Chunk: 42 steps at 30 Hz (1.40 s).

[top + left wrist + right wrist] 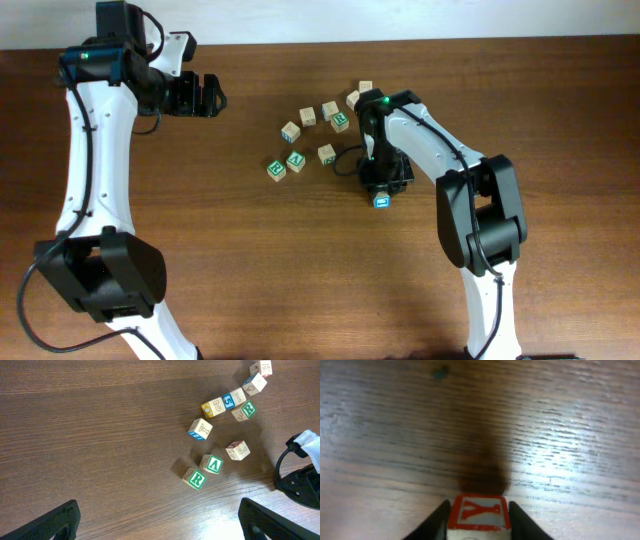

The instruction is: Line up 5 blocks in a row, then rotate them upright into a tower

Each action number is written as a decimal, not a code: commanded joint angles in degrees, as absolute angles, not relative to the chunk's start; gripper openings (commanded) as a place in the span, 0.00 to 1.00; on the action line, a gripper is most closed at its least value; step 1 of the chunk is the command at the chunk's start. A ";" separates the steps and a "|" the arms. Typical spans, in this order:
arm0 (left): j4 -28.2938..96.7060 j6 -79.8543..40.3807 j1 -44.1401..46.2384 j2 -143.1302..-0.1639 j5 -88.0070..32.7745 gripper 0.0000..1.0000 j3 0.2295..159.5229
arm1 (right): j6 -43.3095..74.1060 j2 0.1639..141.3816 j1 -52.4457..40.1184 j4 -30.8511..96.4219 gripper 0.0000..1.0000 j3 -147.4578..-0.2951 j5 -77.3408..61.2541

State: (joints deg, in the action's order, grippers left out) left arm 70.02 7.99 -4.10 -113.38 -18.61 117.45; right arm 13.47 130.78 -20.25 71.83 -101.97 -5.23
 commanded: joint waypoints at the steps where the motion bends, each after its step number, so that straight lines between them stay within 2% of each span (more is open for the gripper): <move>1: 69.60 9.13 -3.81 -113.56 -17.98 0.99 118.39 | 13.93 129.03 -20.67 72.03 0.40 -102.41 -5.34; 6: 68.77 9.13 -3.79 -113.56 -18.00 0.99 118.39 | 12.27 129.03 -20.60 74.39 0.43 -108.66 -5.34; 10: 68.60 9.10 -3.79 -113.56 -18.00 0.99 118.39 | 10.70 129.03 -20.60 75.18 0.47 -119.31 -5.34; 15: 68.60 9.10 -3.79 -113.56 -18.02 0.99 118.39 | 7.33 129.03 -21.39 69.14 0.51 -125.25 -7.09; 24: 68.49 9.13 -3.79 -113.56 -18.00 0.99 118.39 | 5.78 134.93 -27.22 59.96 0.54 -125.25 -5.65; 34: 68.62 9.13 -3.79 -113.56 -18.00 0.99 118.39 | 6.00 142.76 -29.17 62.33 0.53 -125.23 -4.84; 42: 68.62 9.13 -3.79 -113.56 -18.00 0.99 118.39 | 6.35 142.76 -28.45 62.33 0.53 -125.54 -4.89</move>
State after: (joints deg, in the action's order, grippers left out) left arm 68.71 7.99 -4.08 -113.38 -18.00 117.45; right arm 5.82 140.64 -29.23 61.89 -125.36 -5.41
